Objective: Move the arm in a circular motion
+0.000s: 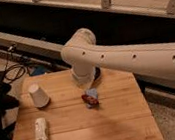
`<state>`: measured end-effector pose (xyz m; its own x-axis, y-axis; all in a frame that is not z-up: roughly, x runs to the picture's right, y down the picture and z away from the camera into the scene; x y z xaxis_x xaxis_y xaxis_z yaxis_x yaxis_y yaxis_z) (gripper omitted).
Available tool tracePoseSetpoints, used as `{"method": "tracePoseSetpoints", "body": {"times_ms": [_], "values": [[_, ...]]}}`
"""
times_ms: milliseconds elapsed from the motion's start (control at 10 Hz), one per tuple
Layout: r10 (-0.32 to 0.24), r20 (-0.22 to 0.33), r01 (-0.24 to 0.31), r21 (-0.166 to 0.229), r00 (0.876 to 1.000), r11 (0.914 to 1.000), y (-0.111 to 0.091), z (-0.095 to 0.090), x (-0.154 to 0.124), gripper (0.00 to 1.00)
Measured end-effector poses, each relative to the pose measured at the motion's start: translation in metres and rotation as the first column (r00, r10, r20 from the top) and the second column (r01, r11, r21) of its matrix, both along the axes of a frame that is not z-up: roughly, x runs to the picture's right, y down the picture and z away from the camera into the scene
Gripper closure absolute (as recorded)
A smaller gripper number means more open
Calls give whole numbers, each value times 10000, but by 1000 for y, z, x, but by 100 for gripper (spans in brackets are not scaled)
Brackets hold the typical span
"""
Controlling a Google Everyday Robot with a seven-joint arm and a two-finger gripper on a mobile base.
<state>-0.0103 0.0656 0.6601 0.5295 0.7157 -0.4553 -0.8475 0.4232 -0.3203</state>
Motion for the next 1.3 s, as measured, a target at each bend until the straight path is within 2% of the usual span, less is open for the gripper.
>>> {"method": "tracePoseSetpoints", "body": {"times_ms": [200, 500, 800, 1100, 1300], "values": [[-12, -33, 12, 36, 10000, 10000, 6, -7, 6, 90], [43, -129, -42, 85, 9999, 10000, 22, -24, -15, 90], [-99, -84, 101, 181, 9999, 9998, 26, -30, -25, 90], [-260, -46, 261, 251, 9997, 9993, 18, -26, -55, 90], [-334, -179, 339, 326, 9993, 9989, 2, -15, -54, 90]]}}
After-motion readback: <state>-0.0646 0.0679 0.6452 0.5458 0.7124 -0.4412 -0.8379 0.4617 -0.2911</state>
